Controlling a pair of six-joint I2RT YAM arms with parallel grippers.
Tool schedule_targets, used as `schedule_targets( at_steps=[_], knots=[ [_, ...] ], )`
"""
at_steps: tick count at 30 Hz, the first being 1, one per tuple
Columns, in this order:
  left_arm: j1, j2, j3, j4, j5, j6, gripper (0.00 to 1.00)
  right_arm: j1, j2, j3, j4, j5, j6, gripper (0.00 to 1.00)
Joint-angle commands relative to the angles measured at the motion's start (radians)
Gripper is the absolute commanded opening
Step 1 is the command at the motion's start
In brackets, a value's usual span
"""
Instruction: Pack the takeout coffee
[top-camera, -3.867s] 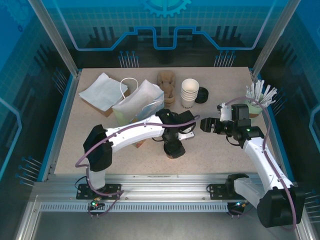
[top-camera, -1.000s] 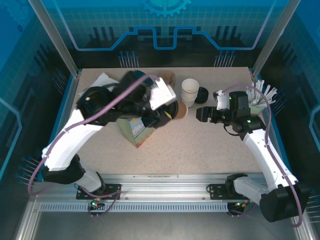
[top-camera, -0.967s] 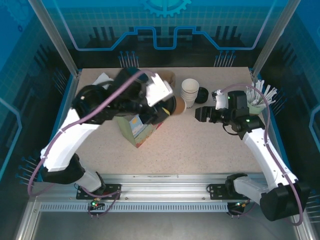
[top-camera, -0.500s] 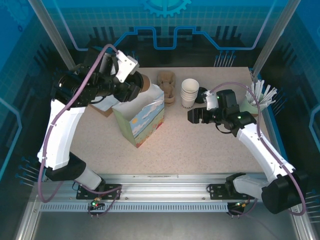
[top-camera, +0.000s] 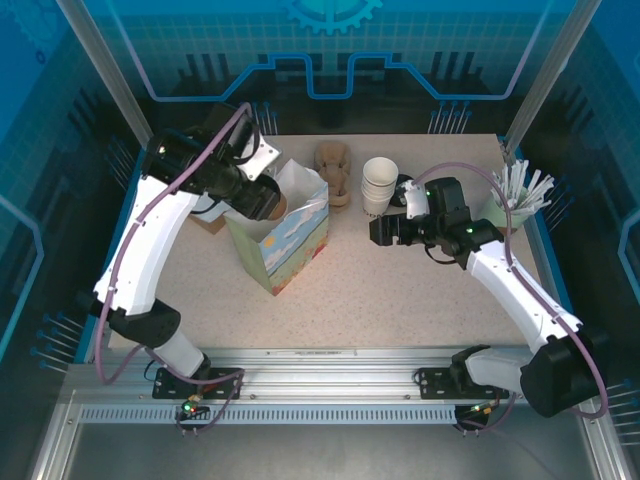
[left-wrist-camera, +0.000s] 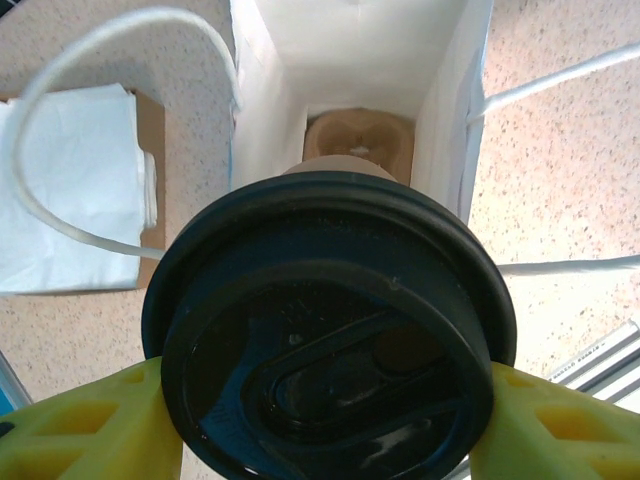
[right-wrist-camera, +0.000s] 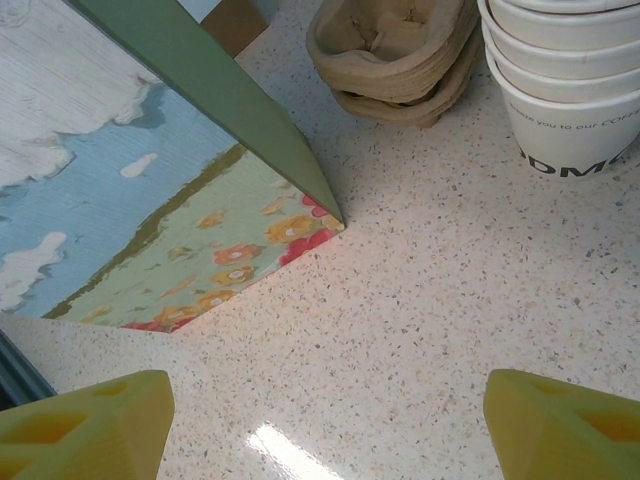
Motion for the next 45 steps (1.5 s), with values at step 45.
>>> schedule_targets(
  at_steps=[45],
  knots=[
    [0.088, 0.210, -0.189, 0.008, 0.035, 0.074, 0.47, 0.060, 0.010, -0.019, 0.003, 0.012, -0.009, 0.82]
  ],
)
